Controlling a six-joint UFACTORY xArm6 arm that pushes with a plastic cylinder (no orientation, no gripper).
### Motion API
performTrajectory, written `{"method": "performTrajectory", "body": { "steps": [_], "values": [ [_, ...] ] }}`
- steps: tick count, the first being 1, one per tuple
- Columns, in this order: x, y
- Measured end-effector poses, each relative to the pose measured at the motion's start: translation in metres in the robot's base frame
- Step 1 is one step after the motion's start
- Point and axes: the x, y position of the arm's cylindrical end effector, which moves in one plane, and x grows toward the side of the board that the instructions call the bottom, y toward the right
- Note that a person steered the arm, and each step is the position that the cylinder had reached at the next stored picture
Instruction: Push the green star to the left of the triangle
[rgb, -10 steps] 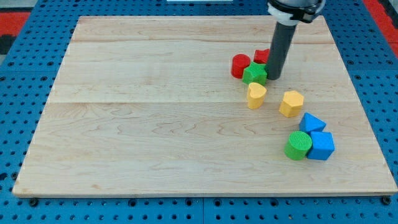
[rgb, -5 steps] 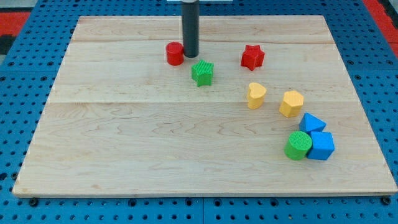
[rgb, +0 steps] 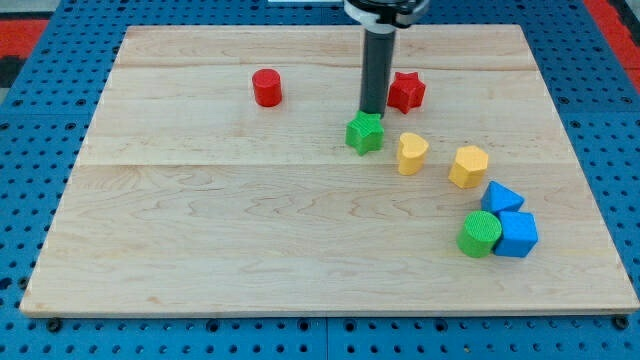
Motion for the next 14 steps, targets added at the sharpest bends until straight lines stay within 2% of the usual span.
{"method": "performTrajectory", "body": {
  "steps": [1, 3, 4, 5, 7, 8, 10, 14],
  "values": [
    [0.03, 0.005],
    [0.026, -0.029],
    [0.038, -0.034],
    [0.048, -0.056],
    [0.04, -0.131],
    [0.057, -0.132],
    [0.067, -0.109],
    [0.089, 0.003]
  ]
}}
